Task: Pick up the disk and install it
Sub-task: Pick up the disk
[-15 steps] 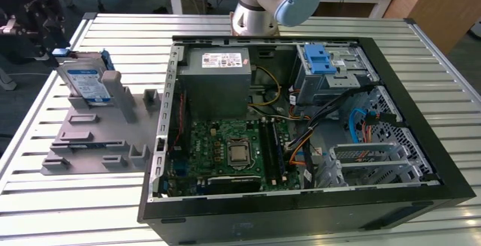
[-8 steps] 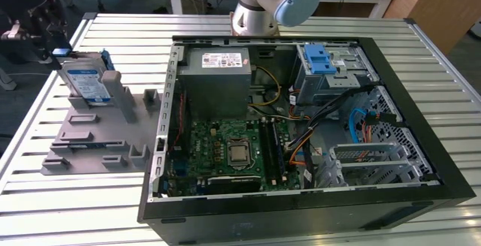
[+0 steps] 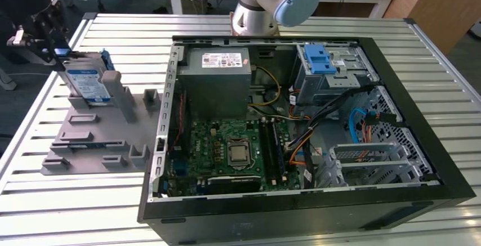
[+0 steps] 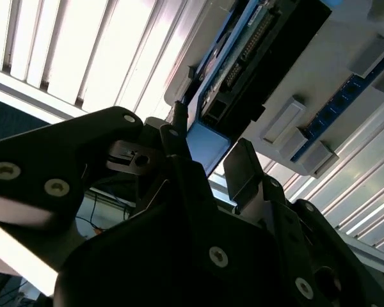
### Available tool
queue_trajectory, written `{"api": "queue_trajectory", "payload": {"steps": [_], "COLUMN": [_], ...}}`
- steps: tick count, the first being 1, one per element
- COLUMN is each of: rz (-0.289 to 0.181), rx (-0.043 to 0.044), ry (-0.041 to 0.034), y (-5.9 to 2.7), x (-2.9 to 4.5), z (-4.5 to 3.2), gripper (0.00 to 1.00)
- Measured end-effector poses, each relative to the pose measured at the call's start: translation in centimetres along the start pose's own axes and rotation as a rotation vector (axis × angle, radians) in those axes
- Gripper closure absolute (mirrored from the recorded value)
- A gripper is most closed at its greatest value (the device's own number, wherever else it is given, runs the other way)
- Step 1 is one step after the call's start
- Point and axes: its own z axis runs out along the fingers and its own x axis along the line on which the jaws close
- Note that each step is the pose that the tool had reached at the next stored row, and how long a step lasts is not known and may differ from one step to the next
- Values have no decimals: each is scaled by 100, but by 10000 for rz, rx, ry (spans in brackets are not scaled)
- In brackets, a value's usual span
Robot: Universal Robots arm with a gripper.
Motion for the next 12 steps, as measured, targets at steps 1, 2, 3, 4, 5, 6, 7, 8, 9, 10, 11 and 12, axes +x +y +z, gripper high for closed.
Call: {"api": "queue_trajectory", "payload": {"steps": [1, 2, 3, 4, 5, 6, 7, 8, 9, 10, 11, 12], "rz": [24, 42, 48, 49, 50, 52, 52, 52, 53, 53, 53, 54], "rx": [-1, 1, 2, 1, 1, 2, 2, 2, 1, 1, 1, 1], "ry": [0, -1, -1, -1, -1, -2, -2, -1, -1, -1, -1, -1], "y": [1, 3, 3, 3, 3, 3, 3, 3, 2, 2, 2, 2], "x": [-7, -9, -9, -9, -9, -9, -9, -9, -9, -9, -8, -8], "z": [9, 19, 29, 38, 48, 58, 69, 80, 90, 100, 110, 116], "gripper": [50, 50, 50, 50, 50, 50, 50, 50, 50, 50, 50, 50]}}
